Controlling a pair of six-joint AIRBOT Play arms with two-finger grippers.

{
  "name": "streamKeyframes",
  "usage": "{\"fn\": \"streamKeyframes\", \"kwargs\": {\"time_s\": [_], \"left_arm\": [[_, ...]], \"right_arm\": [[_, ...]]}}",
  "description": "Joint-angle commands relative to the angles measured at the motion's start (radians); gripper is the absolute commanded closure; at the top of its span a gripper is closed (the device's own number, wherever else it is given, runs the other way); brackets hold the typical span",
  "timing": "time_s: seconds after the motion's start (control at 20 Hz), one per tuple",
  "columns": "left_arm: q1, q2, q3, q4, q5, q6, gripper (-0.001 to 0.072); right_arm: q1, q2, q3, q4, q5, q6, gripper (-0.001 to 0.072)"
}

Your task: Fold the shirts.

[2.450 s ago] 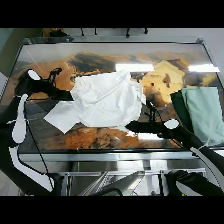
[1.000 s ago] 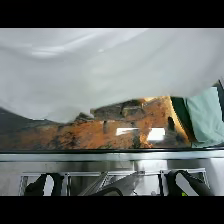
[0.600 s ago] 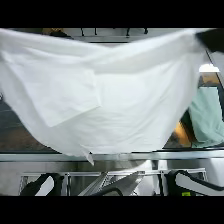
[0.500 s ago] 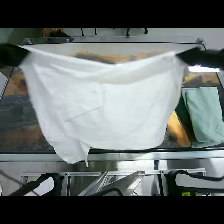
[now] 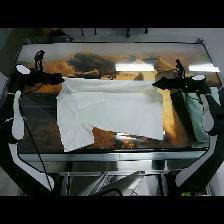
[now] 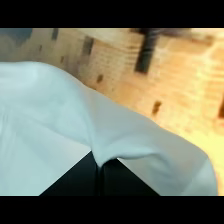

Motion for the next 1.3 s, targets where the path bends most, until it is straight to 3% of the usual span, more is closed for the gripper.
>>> {"fn": "streamKeyframes", "kwargs": {"time_s": [0.0,0.3,0.55,1.05,1.1,1.15,1.25], "left_arm": [[0.013,-0.129,0.158,0.013,-0.068,-0.007,0.0694],[0.008,-0.158,0.215,0.146,-0.151,-0.035,0.0693],[0.008,-0.158,0.215,0.187,-0.174,-0.042,0.0694],[-0.017,-0.165,0.147,0.185,-0.17,-0.038,0.069],[-0.017,-0.164,0.148,0.184,-0.166,-0.039,0.0689],[-0.017,-0.161,0.148,0.185,-0.174,-0.039,0.0671],[-0.016,-0.153,0.148,0.185,-0.221,-0.048,0.0092]], "right_arm": [[0.001,-0.064,0.109,-0.096,0.022,0.048,0.0685],[0.013,-0.048,0.145,-0.391,0.179,0.18,0.0684],[0.092,-0.047,0.145,-0.59,0.199,0.201,0.0684],[0.127,-0.014,0.147,-0.605,0.143,0.198,0.0683],[0.125,-0.009,0.147,-0.605,0.136,0.198,0.0677],[0.125,-0.006,0.147,-0.605,0.137,0.2,0.0616],[0.126,0.001,0.147,-0.605,0.149,0.228,0.0429]]}}
